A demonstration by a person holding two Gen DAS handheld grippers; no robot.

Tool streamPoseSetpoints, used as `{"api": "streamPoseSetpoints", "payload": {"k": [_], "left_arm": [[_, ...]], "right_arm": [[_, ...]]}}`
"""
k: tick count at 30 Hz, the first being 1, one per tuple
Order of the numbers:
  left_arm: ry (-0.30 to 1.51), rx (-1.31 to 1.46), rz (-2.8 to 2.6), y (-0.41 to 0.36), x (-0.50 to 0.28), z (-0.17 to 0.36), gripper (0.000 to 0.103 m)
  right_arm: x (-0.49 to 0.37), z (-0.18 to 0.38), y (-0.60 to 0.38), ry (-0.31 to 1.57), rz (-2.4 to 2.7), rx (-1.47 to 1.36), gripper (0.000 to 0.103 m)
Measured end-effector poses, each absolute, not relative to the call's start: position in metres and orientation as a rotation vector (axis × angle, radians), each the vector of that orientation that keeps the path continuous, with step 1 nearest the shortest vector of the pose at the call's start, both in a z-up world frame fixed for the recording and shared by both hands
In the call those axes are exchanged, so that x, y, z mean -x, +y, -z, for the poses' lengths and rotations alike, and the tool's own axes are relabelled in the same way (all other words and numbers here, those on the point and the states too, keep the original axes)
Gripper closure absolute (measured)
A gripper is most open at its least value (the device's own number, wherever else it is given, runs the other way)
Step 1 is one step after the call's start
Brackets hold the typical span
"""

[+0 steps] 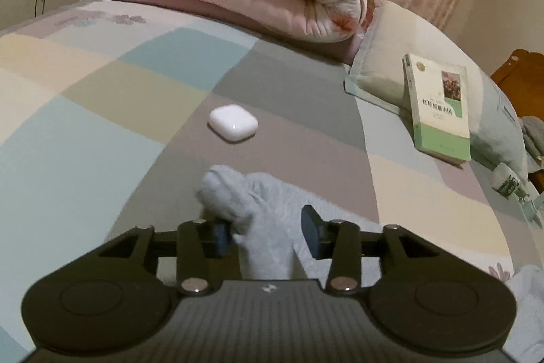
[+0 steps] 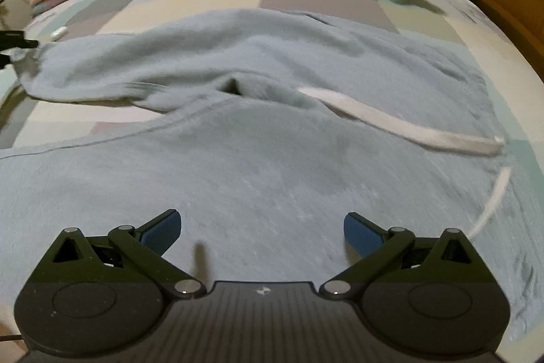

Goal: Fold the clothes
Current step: 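Grasp the ribbed pant leg cuff with the left gripper, then pinch the pant leg edge with the right gripper while the left gripper holds the cuff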

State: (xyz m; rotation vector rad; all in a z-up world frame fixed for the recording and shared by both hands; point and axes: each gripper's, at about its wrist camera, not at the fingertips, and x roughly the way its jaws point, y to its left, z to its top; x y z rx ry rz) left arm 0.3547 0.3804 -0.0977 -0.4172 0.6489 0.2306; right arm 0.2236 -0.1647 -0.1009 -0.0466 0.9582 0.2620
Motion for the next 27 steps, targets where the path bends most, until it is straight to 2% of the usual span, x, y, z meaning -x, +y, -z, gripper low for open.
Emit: {"api": "streamPoseSetpoints", "payload": {"k": [4,10,14,22,23,27], "left_arm": [[0.669,0.519,-0.225,0.392,-0.356,0.117,0.043],[0.656,0.546,-0.272,0.391,-0.352,0.13,0.041],[0.687,0.442,-0.302,0.38,-0.357,0.123,0.041],[0.738,0.407,-0.298,0.393,-0.354,0.119,0.045],[0.741,0.403,-0.308,0.395,-0.353,0.12,0.05],[0.722,0.434,-0.295,0.407,-0.349,0.123,0.058]], "right_arm": [[-0.237,0.081,-0.151,0.911,-0.398,0.03,0.0],[-0.287,0.055,-0.104,0.901,-0.621,0.086,0.012],[-0.341,0.042,-0.05,0.917,-0.76,0.171,0.021],[-0.467,0.043,0.091,0.903,-0.901,0.297,0.036],[-0.48,0.048,0.109,0.905,-0.914,0.3,0.037],[-0.527,0.077,0.171,0.933,-0.954,0.316,0.037]]}}
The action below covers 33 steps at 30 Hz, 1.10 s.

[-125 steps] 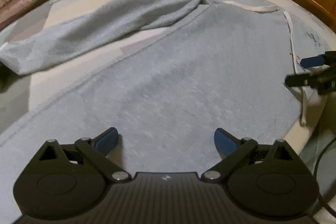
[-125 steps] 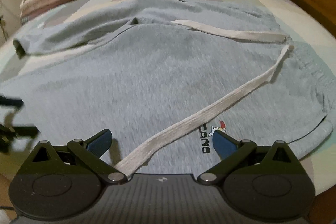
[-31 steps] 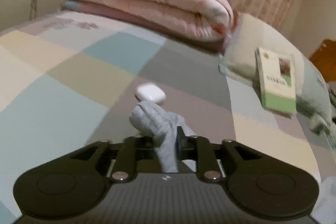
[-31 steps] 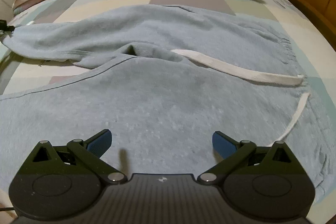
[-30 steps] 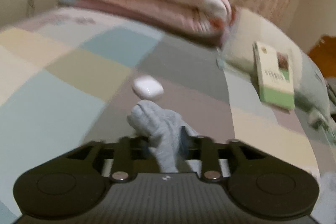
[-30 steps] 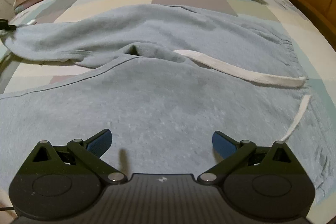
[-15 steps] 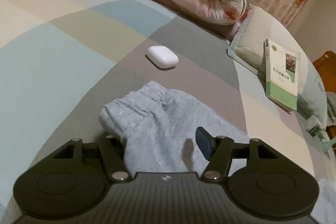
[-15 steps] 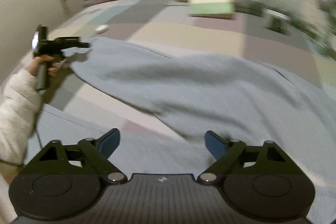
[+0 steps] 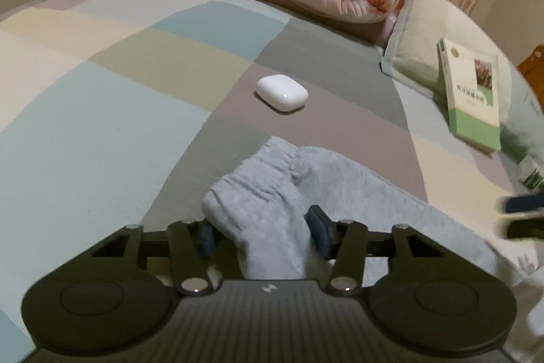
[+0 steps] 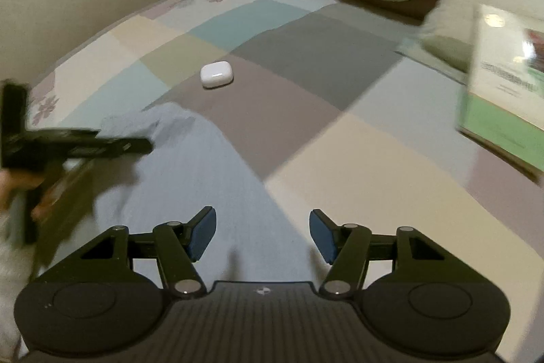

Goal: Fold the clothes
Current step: 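Pinch the pant leg edge with the right gripper while the left gripper holds the cuff, then open both grippers and release the pant leg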

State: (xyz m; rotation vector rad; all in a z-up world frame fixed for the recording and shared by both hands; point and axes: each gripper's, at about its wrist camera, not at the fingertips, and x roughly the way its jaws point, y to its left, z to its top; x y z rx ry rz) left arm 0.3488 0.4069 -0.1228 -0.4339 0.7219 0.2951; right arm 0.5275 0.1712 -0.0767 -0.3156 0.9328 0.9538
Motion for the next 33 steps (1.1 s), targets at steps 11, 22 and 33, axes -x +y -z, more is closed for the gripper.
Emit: {"api": "streamPoseSetpoints", "payload": {"k": [11,22,33], "left_arm": [[0.663,0.383,-0.269,0.398,-0.35,0.12,0.088],[0.461,0.335,-0.254,0.378,-0.344,0.104,0.09],[0.472,0.316,-0.294,0.369,-0.361,0.12,0.089]], "right_arm": [[-0.524,0.112,0.207,0.913,-0.961,0.509,0.096],[-0.528,0.084,0.202,0.79,-0.862,0.47,0.096],[-0.557,0.089,0.221,0.712,-0.776,0.529,0.095]]}}
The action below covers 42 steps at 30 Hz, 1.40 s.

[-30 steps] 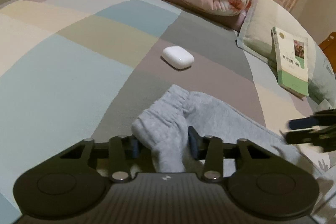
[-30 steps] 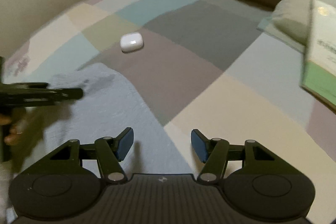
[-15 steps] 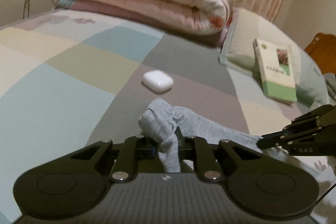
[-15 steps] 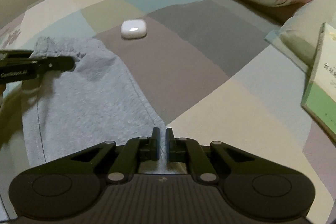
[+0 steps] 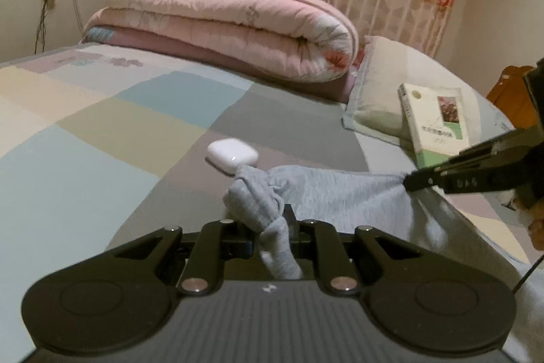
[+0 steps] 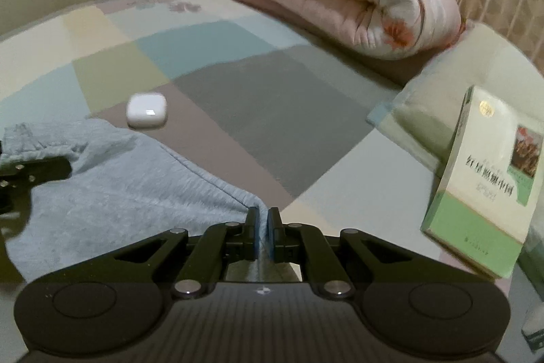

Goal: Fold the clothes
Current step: 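Open both grippers and release the pant leg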

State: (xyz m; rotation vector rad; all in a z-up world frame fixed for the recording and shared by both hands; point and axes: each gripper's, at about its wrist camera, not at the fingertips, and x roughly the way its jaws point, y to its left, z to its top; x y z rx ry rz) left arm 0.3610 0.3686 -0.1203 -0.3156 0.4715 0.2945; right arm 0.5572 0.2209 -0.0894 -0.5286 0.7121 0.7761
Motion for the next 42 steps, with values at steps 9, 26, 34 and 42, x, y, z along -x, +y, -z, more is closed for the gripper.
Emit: {"api": "streamPoseSetpoints", "payload": {"k": [9,26,34,42], "left_arm": [[0.526,0.362,-0.34,0.379,-0.365,0.133,0.083],[0.499,0.215,-0.248,0.34,-0.346,0.085,0.025],[0.532,0.095,0.33,0.257,-0.352,0.1,0.021],[0.541,0.083,0.439,0.251,-0.353,0.112,0.02]], "right_arm": [[-0.551,0.091,0.193,0.772,-0.756,0.475,0.055],[-0.509,0.086,0.011,0.863,-0.496,0.539,0.042],[-0.526,0.1,-0.052,0.937,-0.427,0.528,0.045],[-0.54,0.073,-0.085,0.886,-0.38,0.568,0.048]]}}
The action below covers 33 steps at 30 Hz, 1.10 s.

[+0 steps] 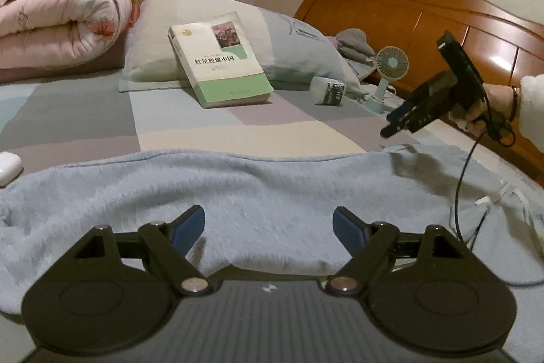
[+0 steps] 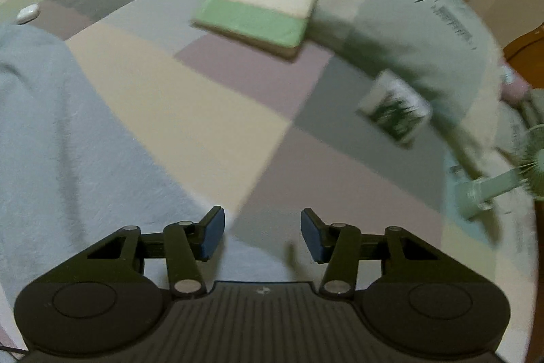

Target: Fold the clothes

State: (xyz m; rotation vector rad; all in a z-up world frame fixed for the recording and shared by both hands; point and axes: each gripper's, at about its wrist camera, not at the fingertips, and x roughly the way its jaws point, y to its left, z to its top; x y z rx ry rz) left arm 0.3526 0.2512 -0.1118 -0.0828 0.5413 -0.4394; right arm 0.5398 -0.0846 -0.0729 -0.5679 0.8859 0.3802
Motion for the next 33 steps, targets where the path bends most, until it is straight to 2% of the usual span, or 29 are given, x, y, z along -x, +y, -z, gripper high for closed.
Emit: {"api": "streamPoseSetpoints", "payload": {"k": [10,16,18,19,21,23,29,33], "left_arm": [[0.564,0.052,0.453,0.245,-0.355,0.118,0.019],[0.568,0.039,0.481,0.239,-0.355,0.122,0.018],[0.566,0.036,0.491,0.237,-0.354,0.122,0.016],[0.565,0.035,0.494,0.237,-0.354,0.122,0.016],[0.564,0.035,0.495,0.236,-0.353,0.122,0.016],[0.562,0.04,0.494,0.237,-0.353,0.122,0.016],[0.559,0.043,0.488,0.239,-0.353,0.121,0.016],[0.562,0.05,0.475,0.243,-0.354,0.12,0.016]], "right_arm": [[-0.533,0.113,-0.088,1.003,-0.49,0.768,0.048],[-0.545,0.123,-0.093,1.029,-0.526,0.702,0.048],[-0.547,0.122,-0.098,1.058,-0.548,0.633,0.065],[-0.546,0.122,-0.1,1.057,-0.552,0.619,0.066],[-0.541,0.122,-0.1,1.036,-0.554,0.61,0.083],[-0.538,0.119,-0.098,1.003,-0.537,0.63,0.095],[-0.554,0.118,-0.104,0.977,-0.445,0.546,0.096],[-0.559,0.114,-0.1,1.002,-0.415,0.534,0.091]]}}
